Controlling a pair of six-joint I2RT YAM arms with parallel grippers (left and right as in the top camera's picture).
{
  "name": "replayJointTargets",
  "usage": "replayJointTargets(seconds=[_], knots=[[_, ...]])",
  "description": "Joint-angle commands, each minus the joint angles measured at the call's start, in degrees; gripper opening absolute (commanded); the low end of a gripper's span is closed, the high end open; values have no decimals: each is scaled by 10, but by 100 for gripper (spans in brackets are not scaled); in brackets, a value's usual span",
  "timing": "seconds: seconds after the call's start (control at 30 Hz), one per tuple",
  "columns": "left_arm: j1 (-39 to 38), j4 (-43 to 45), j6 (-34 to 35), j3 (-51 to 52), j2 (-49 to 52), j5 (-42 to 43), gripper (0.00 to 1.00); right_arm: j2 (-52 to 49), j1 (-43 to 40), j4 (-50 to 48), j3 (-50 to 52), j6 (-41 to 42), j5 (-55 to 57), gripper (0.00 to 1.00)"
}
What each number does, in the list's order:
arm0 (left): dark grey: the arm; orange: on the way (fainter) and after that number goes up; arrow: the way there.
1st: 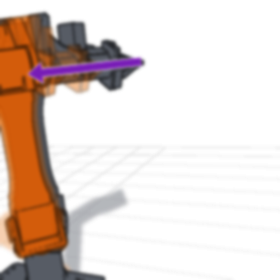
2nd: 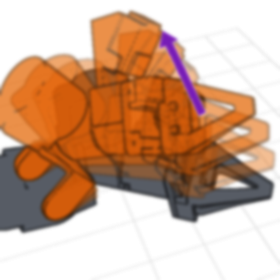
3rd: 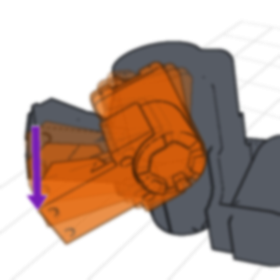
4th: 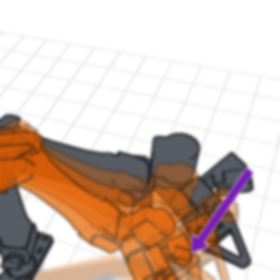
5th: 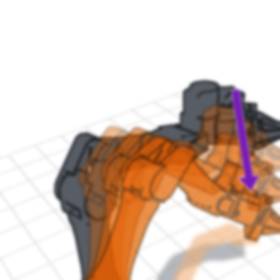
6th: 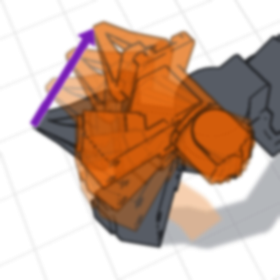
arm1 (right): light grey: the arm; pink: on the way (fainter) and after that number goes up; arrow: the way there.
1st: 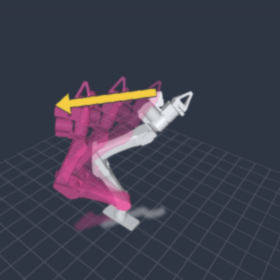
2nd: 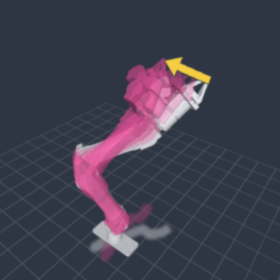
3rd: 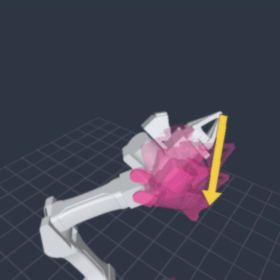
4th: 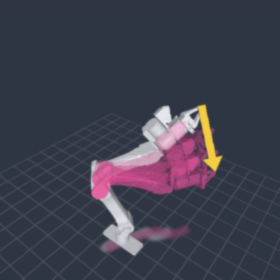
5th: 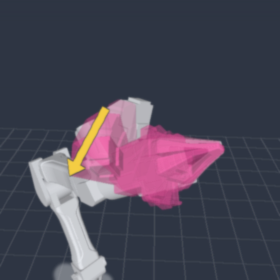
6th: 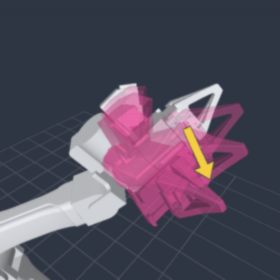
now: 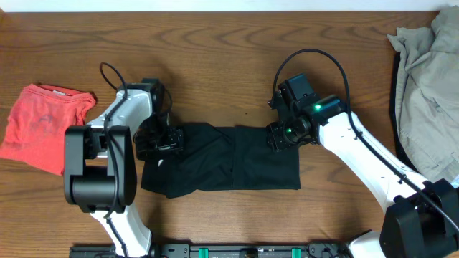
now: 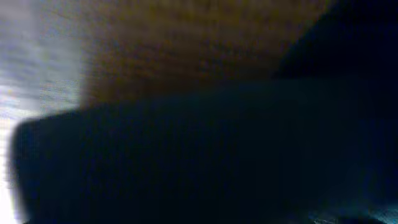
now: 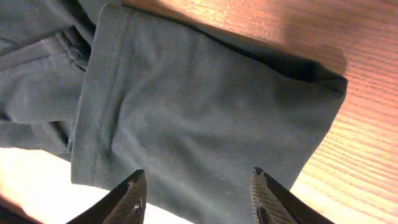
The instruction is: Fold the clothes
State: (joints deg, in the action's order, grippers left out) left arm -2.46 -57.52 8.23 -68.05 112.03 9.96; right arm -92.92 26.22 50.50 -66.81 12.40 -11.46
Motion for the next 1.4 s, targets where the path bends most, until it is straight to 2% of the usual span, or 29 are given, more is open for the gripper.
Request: replayJointTargets(seconds=[0.0, 0.1, 0.37, 0.5, 0.73, 0.87, 1.13, 1.33, 1.37], knots=[[0, 2, -11, 18, 17, 25, 79, 0, -1, -1, -6, 4, 14, 52], [-1, 24, -11, 33, 20, 25, 72, 0, -1, 0, -6, 4, 25, 52], [-1, 60, -11, 41, 20, 25, 31, 0, -1, -1, -6, 4, 27, 53], [-1, 63, -11, 38, 16, 25, 19, 0, -2, -1, -6, 4, 32, 53], [16, 56, -6, -18, 4, 21, 14, 0, -2, 1, -6, 5, 42, 53], [44, 22, 0, -76, 4, -8, 15, 0, -12, 5, -6, 13, 70, 53], [107, -43, -1, -189, 4, -15, 15, 0, -67, 16, -6, 13, 87, 52], [113, -53, -3, -202, 4, -17, 15, 0, -91, 26, -6, 13, 87, 53], [113, -53, -3, -202, 4, -17, 17, 0, -93, 26, -6, 13, 87, 53]])
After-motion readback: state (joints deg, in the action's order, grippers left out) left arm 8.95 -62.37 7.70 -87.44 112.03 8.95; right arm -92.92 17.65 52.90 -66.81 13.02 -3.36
